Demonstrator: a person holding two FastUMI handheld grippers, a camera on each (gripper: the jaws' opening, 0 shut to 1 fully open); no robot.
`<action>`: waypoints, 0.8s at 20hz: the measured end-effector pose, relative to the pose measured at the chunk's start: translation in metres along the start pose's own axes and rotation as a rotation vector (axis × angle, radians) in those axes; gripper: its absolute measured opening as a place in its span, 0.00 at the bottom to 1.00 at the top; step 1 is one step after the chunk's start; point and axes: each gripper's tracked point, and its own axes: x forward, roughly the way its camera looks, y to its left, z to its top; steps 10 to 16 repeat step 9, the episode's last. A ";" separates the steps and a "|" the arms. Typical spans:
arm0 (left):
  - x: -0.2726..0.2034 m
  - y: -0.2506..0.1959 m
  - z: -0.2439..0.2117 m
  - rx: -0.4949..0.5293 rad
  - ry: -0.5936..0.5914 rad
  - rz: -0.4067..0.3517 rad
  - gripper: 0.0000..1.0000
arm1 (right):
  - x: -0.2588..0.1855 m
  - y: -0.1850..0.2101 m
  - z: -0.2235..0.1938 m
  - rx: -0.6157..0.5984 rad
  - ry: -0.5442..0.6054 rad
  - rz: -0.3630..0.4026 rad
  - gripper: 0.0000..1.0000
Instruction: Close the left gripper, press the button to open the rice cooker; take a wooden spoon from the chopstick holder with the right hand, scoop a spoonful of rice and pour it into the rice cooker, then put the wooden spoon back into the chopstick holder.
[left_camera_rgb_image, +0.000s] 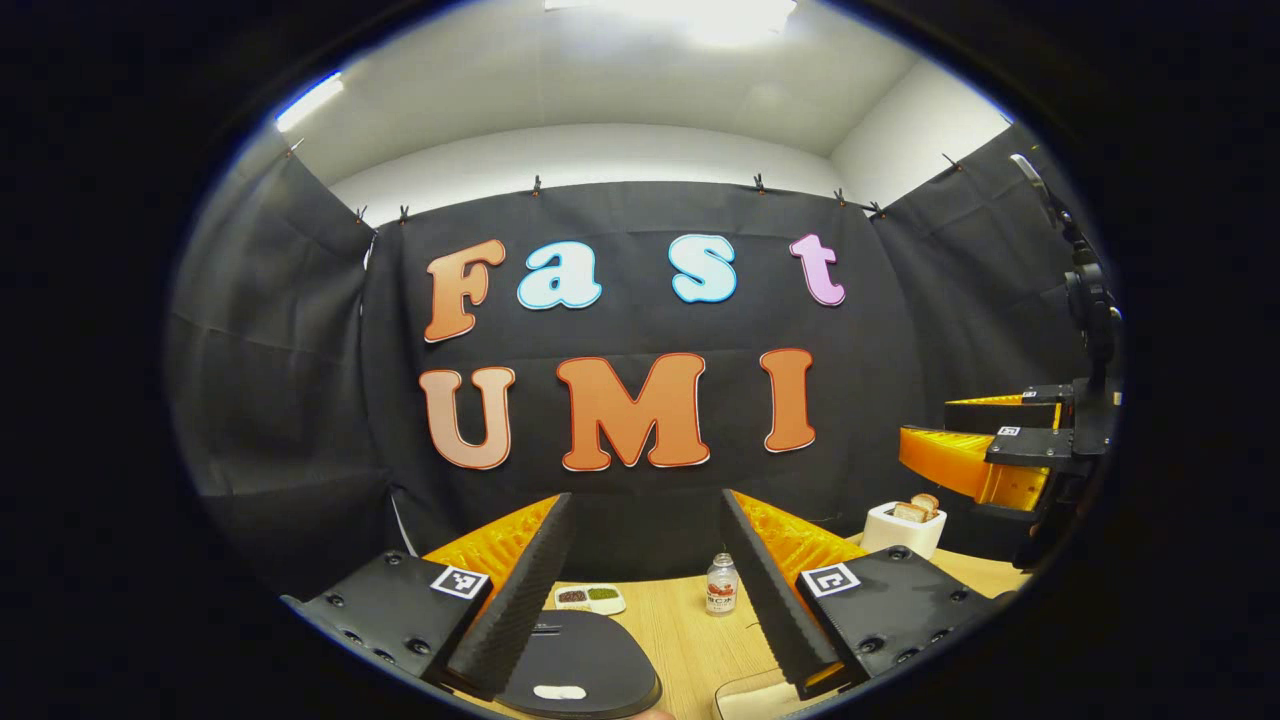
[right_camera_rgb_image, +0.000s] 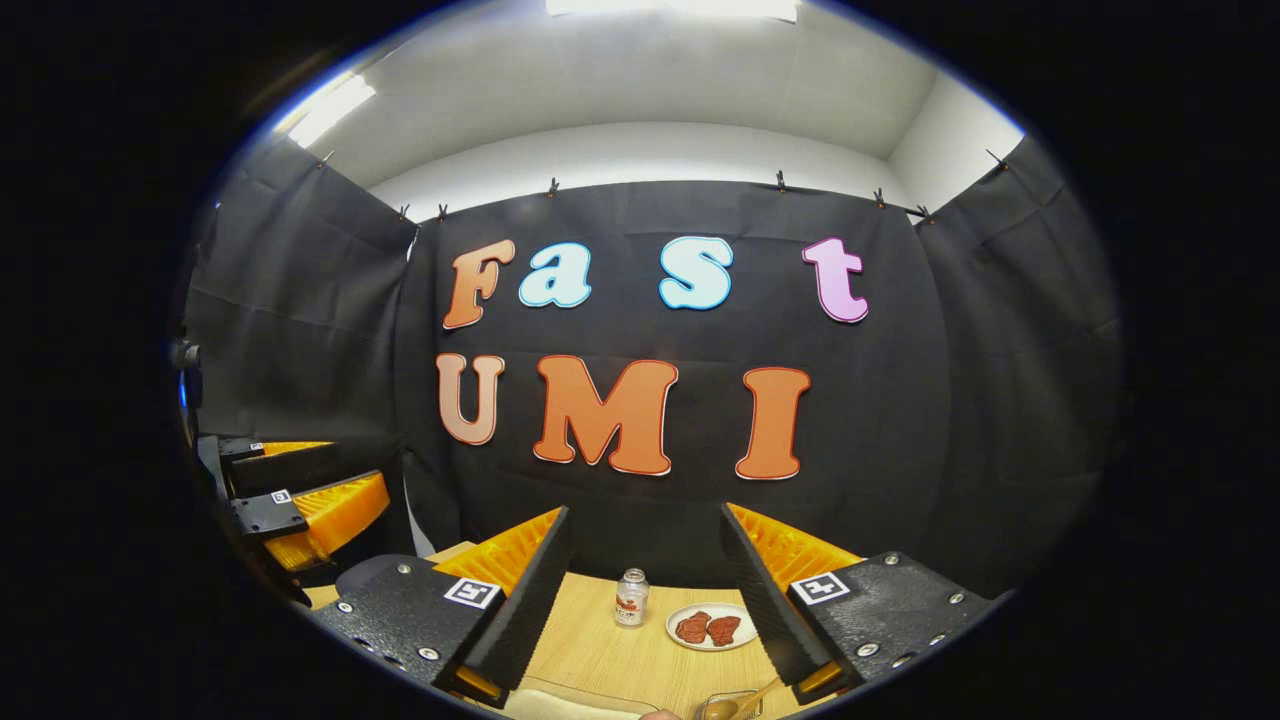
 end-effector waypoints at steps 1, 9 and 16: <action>-0.001 0.000 0.000 -0.001 -0.001 0.000 0.94 | 0.000 -0.001 0.000 0.000 0.001 0.000 0.90; -0.001 0.002 0.003 -0.007 -0.007 0.006 0.94 | 0.000 0.001 -0.001 0.003 0.007 0.006 0.90; -0.001 0.002 0.003 -0.007 -0.007 0.006 0.94 | 0.000 0.001 -0.001 0.003 0.007 0.006 0.90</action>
